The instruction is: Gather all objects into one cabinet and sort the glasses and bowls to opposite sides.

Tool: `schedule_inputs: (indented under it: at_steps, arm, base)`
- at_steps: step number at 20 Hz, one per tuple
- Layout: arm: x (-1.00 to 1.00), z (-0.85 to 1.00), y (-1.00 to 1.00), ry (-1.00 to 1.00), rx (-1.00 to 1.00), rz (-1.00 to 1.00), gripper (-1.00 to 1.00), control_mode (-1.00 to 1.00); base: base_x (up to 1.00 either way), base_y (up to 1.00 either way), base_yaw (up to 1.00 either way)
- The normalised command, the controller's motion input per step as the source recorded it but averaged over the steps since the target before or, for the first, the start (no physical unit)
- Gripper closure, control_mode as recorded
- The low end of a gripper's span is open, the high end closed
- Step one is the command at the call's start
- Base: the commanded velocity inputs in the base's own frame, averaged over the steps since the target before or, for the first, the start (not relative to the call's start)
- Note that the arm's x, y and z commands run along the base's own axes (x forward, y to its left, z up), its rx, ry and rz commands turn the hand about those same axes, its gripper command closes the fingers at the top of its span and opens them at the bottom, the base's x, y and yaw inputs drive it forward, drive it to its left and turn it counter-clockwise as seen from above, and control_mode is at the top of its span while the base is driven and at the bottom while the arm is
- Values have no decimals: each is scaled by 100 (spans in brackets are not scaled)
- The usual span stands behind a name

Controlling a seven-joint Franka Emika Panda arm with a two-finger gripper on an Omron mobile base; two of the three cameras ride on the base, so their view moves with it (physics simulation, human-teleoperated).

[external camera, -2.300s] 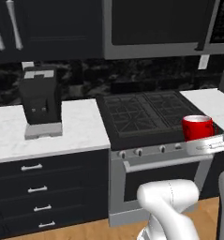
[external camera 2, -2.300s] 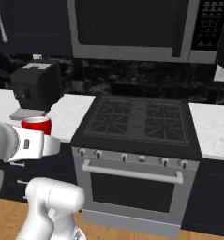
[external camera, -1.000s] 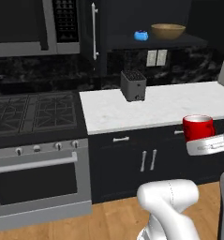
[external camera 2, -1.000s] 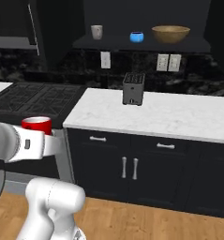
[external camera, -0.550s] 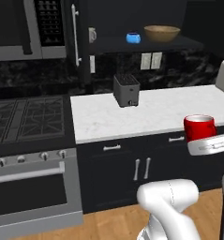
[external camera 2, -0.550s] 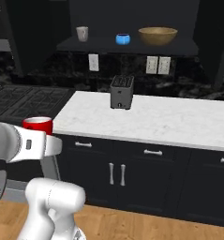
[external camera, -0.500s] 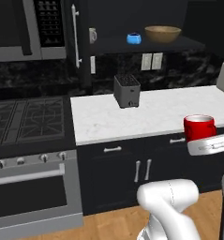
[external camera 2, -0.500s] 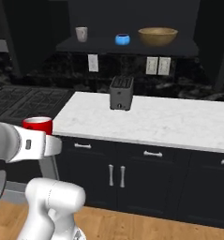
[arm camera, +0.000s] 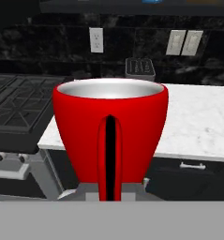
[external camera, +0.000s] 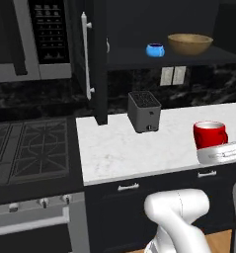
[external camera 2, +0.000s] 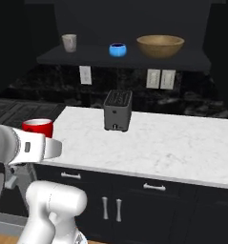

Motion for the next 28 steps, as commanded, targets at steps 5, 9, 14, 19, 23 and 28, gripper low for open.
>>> schedule_inputs:
  at_steps: [5,9,14,19,23,28]
  arm:
    - [0,0,0,0,0,0,100,100]
    - [0,0,0,0,0,0,100,100]
    - [0,0,0,0,0,0,100,100]
    - [0,0,0,0,0,0,100,100]
    - [0,0,0,0,0,0,100,100]
    - [21,0,0,-24,0,0,100,-100]
  base:
    - [93,-9,0]
    - [87,-4,0]
    - [85,-2,0]
    - [64,0,0]
    - [41,0,0]
    - [0,0,0]
